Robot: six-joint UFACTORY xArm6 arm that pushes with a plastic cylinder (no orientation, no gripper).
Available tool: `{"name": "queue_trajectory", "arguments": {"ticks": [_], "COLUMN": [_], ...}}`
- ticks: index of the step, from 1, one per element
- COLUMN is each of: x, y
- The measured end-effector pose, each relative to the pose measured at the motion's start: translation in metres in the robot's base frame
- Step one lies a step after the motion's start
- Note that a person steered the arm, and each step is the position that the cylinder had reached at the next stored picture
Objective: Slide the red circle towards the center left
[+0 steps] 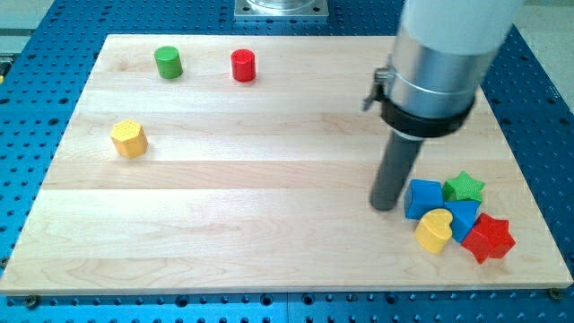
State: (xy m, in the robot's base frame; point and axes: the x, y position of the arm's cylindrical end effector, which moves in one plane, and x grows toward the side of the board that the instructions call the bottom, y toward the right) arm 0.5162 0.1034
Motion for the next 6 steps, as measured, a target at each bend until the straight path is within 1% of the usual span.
{"name": "queue_trajectory", "arguments": {"ticks": [1, 2, 3, 4, 5, 6], "x": [-0.049, -0.102, -0.17, -0.235, -0.256, -0.255], "y": [-0.067, -0.085, -0.084, -0.098, -0.15, -0.209]}}
